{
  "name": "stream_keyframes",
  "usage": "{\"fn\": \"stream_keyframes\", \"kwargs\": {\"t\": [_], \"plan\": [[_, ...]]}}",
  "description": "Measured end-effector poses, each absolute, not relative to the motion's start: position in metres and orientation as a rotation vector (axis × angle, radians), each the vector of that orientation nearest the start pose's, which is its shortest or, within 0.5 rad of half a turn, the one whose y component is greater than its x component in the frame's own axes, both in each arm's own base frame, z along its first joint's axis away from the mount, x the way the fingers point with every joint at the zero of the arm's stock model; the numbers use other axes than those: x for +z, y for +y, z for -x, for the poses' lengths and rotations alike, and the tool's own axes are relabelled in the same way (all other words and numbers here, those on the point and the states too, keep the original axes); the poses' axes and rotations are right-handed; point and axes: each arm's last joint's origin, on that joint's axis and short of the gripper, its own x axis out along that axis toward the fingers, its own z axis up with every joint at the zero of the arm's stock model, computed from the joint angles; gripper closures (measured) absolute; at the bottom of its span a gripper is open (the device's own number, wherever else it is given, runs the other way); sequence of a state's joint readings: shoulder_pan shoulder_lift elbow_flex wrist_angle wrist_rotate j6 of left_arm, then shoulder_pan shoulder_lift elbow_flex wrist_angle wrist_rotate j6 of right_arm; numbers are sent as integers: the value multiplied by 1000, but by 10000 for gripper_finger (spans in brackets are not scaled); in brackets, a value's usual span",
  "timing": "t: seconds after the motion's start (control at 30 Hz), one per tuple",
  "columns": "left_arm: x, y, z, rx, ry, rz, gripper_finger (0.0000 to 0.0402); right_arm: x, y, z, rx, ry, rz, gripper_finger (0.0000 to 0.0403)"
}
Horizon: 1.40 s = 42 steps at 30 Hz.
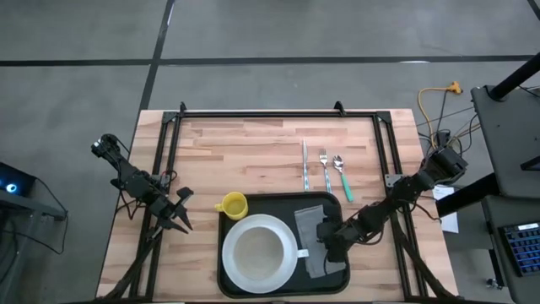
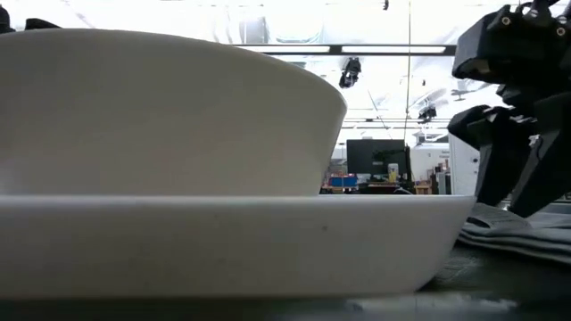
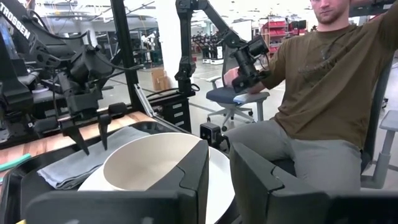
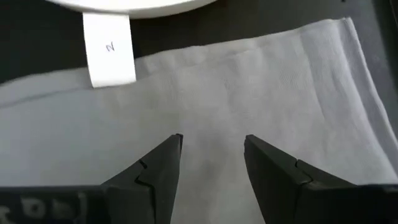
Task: Set up tray
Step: Put the gray napkin on the black serving tray to the right of the white plate
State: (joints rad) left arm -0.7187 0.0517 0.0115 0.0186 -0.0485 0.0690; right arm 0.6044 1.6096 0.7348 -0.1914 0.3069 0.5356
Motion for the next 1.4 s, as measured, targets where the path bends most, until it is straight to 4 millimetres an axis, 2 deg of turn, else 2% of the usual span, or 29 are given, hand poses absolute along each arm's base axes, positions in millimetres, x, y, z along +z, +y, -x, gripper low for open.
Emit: {"fn": "stream_keyframes", "kwargs": {"t": [0.2,0.33,0.5,0.67,0.9,1.03,1.2,1.4], "plan": [[165,-65,-76,-671,-3,-75,354,128,150,-230,93,1027,50,236],[165,-65,-76,-671,-3,-75,354,125,150,-227,154,1058,33,236],[165,-65,-76,-671,-3,-75,354,121,148,-224,143,1038,-15,236],[165,-65,-76,-670,-3,-74,354,115,144,-220,77,1028,-91,239],[165,-65,-76,-671,-3,-74,354,113,143,-219,-72,1032,-316,249],[165,-65,-76,-671,-3,-75,354,113,142,-218,-117,1032,-373,250],[165,-65,-76,-670,-3,-75,354,114,142,-219,-72,1011,-302,254],[165,-65,-76,-670,-3,-75,354,125,147,-224,67,979,-146,263]]}}
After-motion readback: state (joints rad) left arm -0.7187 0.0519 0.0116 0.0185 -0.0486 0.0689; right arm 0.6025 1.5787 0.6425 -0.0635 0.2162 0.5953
